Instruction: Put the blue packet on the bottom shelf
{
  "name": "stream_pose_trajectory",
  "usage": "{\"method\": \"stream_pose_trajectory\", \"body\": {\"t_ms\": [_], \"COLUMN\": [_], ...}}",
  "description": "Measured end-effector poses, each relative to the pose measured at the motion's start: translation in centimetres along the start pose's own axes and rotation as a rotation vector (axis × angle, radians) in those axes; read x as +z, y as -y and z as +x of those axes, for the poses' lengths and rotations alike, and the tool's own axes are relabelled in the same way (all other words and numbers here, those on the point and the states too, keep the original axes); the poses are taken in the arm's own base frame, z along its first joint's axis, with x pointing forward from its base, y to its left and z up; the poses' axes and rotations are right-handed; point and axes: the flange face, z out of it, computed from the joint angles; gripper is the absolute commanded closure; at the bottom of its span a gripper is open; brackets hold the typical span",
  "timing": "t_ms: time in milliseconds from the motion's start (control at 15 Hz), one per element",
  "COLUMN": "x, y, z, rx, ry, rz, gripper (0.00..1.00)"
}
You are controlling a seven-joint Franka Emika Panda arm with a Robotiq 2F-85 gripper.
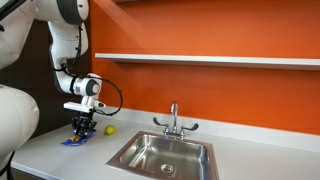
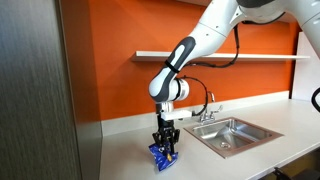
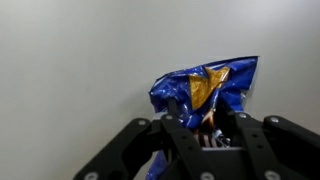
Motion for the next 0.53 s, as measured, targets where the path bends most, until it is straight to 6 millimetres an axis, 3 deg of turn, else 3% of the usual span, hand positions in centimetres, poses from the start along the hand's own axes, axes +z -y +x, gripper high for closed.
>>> {"method": "stream_pose_trajectory", "body": {"t_ms": [133,533], "x": [0.1,0.04], "y": [0.0,-0.01], "z": [0.07,0.11], "rx": [0.001,0.006], "ry": [0.002,0.005], "rz": [0.001,0.005], "gripper": [1.0,1.0]}}
